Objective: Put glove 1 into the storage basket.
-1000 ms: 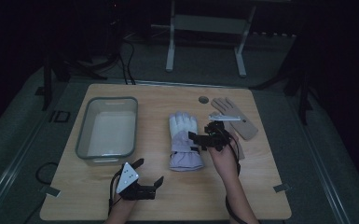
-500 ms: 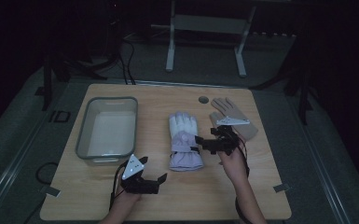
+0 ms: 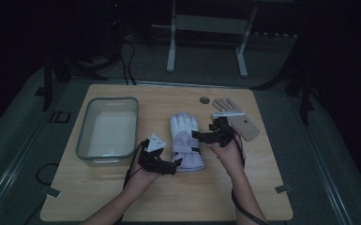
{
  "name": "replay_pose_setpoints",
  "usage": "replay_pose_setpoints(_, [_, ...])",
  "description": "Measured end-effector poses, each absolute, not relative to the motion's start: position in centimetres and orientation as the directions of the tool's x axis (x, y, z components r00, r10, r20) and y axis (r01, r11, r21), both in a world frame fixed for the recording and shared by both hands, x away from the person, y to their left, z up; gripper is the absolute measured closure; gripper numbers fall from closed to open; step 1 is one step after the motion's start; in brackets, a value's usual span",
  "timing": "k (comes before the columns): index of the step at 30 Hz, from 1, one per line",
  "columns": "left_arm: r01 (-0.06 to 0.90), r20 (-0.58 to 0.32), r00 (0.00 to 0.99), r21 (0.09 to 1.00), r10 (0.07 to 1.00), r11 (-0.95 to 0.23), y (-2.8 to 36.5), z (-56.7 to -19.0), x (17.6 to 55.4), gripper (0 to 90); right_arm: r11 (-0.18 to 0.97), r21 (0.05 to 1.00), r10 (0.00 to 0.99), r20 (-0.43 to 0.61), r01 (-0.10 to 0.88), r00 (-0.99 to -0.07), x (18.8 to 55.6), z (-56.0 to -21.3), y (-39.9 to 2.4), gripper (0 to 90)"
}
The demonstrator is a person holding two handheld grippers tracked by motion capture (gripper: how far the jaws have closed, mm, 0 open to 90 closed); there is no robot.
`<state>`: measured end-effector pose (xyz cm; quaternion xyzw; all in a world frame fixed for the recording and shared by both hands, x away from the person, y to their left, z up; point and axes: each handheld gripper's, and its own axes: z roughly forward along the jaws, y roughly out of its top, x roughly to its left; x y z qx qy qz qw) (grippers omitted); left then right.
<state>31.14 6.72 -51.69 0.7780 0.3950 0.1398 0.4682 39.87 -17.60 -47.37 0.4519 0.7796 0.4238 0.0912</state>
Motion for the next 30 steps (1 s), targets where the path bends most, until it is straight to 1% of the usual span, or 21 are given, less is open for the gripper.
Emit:
replay_pose_setpoints(2, [0.5, -0.166, 0.648, 0.829, 0.743, -0.251, 6.4, -51.8, 31.7, 1.5, 0.245, 0.728, 0.785, 0.238, 0.64, -0.572, 40.7, -47.9, -17.1, 10.0])
replay_pose_setpoints(4, [0.516, -0.177, 0.637, 0.821, 0.75, -0.245, 6.1, -52.1, 32.1, 5.6, 0.242, 0.712, 0.784, 0.257, 0.659, -0.565, 41.5, -48.5, -16.6, 13.2])
replay_pose_setpoints(6, [0.535, -0.181, 0.634, 0.804, 0.752, -0.258, 5.6, -52.5, 32.5, 6.1, 0.235, 0.696, 0.794, 0.266, 0.679, -0.547, 42.3, -49.3, -16.2, 13.5])
replay_pose_setpoints(9, [0.57, -0.209, 0.63, 0.779, 0.748, -0.263, 5.2, -53.5, 33.0, 6.2, 0.218, 0.659, 0.797, 0.305, 0.72, -0.521, 43.1, -50.8, -16.0, 13.6])
replay_pose_setpoints(13, [0.591, -0.217, 0.631, 0.757, 0.745, -0.28, 4.9, -54.8, 33.5, 7.9, 0.196, 0.621, 0.764, 0.388, 0.759, -0.515, 43.0, -52.5, -16.2, 11.7])
replay_pose_setpoints(17, [0.61, -0.237, 0.632, 0.739, 0.738, -0.286, 4.9, -55.6, 33.8, 8.1, 0.204, 0.612, 0.755, 0.398, 0.764, -0.521, 42.8, -53.3, -16.5, 11.3])
replay_pose_setpoints(19, [0.609, -0.228, 0.638, 0.734, 0.735, -0.3, 5.0, -55.9, 33.9, 9.2, 0.215, 0.592, 0.749, 0.41, 0.777, -0.52, 42.7, -53.9, -16.4, 11.3])
replay_pose_setpoints(20, [0.615, -0.239, 0.637, 0.731, 0.733, -0.296, 5.0, -56.0, 34.0, 9.5, 0.222, 0.579, 0.748, 0.414, 0.784, -0.518, 42.7, -54.2, -16.4, 13.3])
replay_pose_setpoints(21, [0.615, -0.246, 0.641, 0.731, 0.727, -0.295, 5.0, -56.0, 34.0, 11.5, 0.227, 0.569, 0.736, 0.431, 0.79, -0.522, 42.7, -54.5, -16.5, 15.7])
replay_pose_setpoints(23, [0.616, -0.242, 0.638, 0.73, 0.731, -0.296, 4.9, -56.0, 34.1, 13.3, 0.23, 0.556, 0.727, 0.448, 0.799, -0.521, 42.7, -54.7, -16.5, 17.3])
replay_pose_setpoints(24, [0.621, -0.247, 0.637, 0.726, 0.73, -0.295, 4.8, -56.1, 34.1, 14.6, 0.252, 0.531, 0.702, 0.475, 0.809, -0.531, 42.7, -55.0, -16.5, 33.1])
replay_pose_setpoints(25, [0.626, -0.253, 0.634, 0.722, 0.73, -0.294, 4.8, -56.2, 34.2, 14.6, 0.254, 0.527, 0.683, 0.496, 0.811, -0.536, 42.6, -55.1, -16.5, 38.7])
replay_pose_setpoints(26, [0.633, -0.268, 0.636, 0.718, 0.723, -0.29, 4.8, -56.3, 34.3, 15.5, 0.257, 0.529, 0.681, 0.495, 0.809, -0.54, 42.5, -55.0, -16.5, 44.0])
replay_pose_setpoints(27, [0.639, -0.28, 0.633, 0.715, 0.721, -0.284, 4.8, -56.4, 34.3, 19.0, 0.262, 0.534, 0.684, 0.485, 0.804, -0.545, 42.4, -54.9, -16.5, 50.4])
replay_pose_setpoints(29, [0.659, -0.307, 0.628, 0.698, 0.715, -0.279, 4.8, -56.5, 34.5, 21.3, 0.272, 0.547, 0.696, 0.456, 0.792, -0.555, 42.1, -54.5, -16.4, 58.2])
replay_pose_setpoints(30, [0.671, -0.319, 0.625, 0.687, 0.713, -0.28, 4.8, -56.5, 34.6, 24.0, 0.285, 0.559, 0.709, 0.425, 0.779, -0.564, 41.8, -54.2, -16.2, 63.1])
